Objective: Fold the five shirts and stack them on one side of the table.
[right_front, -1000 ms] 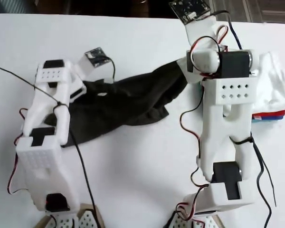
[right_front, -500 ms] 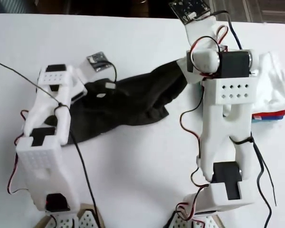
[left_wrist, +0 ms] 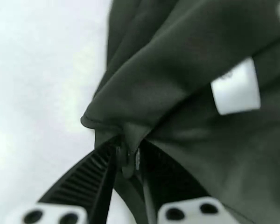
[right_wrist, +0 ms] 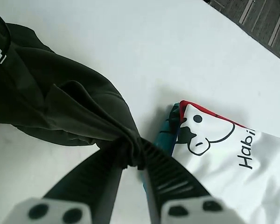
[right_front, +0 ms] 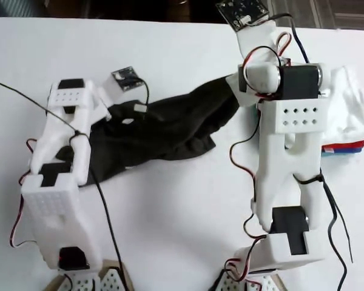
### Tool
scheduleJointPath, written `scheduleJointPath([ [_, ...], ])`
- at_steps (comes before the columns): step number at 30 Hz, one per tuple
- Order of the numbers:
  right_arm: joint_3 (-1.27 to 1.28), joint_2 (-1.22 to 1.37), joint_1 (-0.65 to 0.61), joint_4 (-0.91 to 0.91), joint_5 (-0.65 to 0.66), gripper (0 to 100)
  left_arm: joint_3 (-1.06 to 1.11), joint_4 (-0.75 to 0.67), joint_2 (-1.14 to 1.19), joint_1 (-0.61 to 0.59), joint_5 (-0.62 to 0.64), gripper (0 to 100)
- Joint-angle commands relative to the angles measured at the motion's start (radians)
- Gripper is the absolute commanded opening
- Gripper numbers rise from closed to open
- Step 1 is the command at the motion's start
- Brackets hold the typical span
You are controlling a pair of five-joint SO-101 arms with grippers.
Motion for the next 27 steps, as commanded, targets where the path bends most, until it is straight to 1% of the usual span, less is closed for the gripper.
scheduleJointPath([
  [1, -0.005, -0.059, 0.004, 0.005, -0.005, 1.9, -0.044, 0.040, -0.077, 0.017, -0.005, 3],
  [8, -0.005, -0.061, 0.004, 0.005, -0.005, 1.9, -0.044, 0.041, -0.038, 0.012, -0.006, 4],
  [13, -0.005, -0.061, 0.004, 0.005, -0.005, 1.9, -0.047, 0.044, -0.043, 0.011, -0.005, 14],
  [23, -0.005, -0.061, 0.004, 0.005, -0.005, 1.9, -0.051, 0.048, -0.049, 0.015, 0.008, 3],
  [27, -0.005, -0.061, 0.004, 0.005, -0.005, 1.9, -0.071, 0.069, -0.094, 0.017, 0.044, 3],
])
